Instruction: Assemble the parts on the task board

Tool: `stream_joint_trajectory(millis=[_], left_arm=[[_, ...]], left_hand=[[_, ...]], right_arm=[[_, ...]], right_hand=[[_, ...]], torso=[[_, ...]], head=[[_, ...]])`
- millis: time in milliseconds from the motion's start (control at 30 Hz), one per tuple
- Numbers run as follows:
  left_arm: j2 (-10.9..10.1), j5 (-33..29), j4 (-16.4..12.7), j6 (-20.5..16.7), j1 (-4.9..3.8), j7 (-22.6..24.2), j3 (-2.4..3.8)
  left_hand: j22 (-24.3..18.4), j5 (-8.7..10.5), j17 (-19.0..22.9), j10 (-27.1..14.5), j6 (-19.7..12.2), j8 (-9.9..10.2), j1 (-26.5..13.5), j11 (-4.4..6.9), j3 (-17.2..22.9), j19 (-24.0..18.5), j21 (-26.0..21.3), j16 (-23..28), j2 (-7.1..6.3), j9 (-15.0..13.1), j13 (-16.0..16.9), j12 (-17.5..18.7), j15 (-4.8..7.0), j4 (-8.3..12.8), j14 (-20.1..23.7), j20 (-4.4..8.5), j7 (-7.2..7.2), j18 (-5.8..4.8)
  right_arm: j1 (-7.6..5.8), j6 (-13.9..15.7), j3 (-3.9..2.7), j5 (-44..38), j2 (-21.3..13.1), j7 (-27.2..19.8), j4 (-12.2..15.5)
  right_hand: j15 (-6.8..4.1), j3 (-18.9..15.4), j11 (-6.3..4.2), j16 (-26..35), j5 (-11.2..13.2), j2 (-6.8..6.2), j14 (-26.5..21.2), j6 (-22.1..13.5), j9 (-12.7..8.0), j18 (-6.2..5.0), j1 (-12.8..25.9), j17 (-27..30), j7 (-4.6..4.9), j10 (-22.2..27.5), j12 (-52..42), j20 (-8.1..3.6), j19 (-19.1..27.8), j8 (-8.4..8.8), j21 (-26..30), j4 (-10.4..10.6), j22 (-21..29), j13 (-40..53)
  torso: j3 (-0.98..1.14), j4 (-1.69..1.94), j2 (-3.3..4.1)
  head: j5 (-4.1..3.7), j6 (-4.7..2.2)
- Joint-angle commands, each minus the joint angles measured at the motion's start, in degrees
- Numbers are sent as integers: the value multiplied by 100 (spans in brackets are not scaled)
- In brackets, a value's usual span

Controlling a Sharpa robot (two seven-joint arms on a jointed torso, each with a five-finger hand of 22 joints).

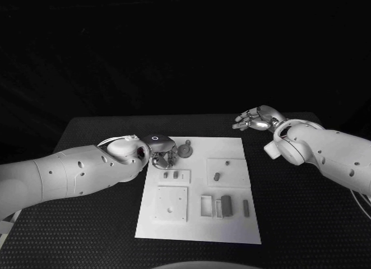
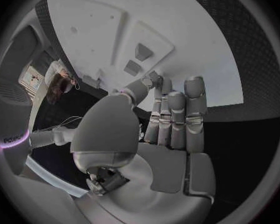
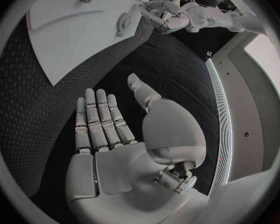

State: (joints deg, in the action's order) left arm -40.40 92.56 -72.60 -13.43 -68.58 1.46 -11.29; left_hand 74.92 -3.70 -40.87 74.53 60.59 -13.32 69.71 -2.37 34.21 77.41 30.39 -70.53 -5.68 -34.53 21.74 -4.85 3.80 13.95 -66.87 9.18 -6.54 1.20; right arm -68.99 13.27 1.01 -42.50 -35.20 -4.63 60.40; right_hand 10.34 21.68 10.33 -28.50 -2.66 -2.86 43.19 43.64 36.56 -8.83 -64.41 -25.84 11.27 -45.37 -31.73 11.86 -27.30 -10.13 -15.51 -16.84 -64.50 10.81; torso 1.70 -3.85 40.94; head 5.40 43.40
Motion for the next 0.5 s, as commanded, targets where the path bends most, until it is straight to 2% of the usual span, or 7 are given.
stream_joint_trajectory(millis=[33,500], left_arm=[[47,75,27,90,4,-14,-6],[96,75,46,-33,10,10,-12]], left_hand=[[115,-29,8,36,30,-14,6,-3,25,19,29,9,47,-4,1,8,17,-17,-35,32,0,665],[114,-29,13,39,24,-11,3,-3,23,19,28,11,45,-1,0,14,17,-21,-36,33,-2,664]], right_arm=[[0,-59,-2,13,1,-63,7],[0,-65,-2,13,7,-65,-2]], right_hand=[[30,-24,13,19,-7,27,-20,-39,-10,106,47,-9,138,-21,31,-13,30,-30,20,7,-6,-7],[31,-24,14,23,-7,28,-20,-40,-11,106,51,-12,139,-22,30,-11,31,-31,22,8,-10,-15]], torso=[[0,-3,1],[2,-6,1]], head=[[-2,-1],[-20,-6]])
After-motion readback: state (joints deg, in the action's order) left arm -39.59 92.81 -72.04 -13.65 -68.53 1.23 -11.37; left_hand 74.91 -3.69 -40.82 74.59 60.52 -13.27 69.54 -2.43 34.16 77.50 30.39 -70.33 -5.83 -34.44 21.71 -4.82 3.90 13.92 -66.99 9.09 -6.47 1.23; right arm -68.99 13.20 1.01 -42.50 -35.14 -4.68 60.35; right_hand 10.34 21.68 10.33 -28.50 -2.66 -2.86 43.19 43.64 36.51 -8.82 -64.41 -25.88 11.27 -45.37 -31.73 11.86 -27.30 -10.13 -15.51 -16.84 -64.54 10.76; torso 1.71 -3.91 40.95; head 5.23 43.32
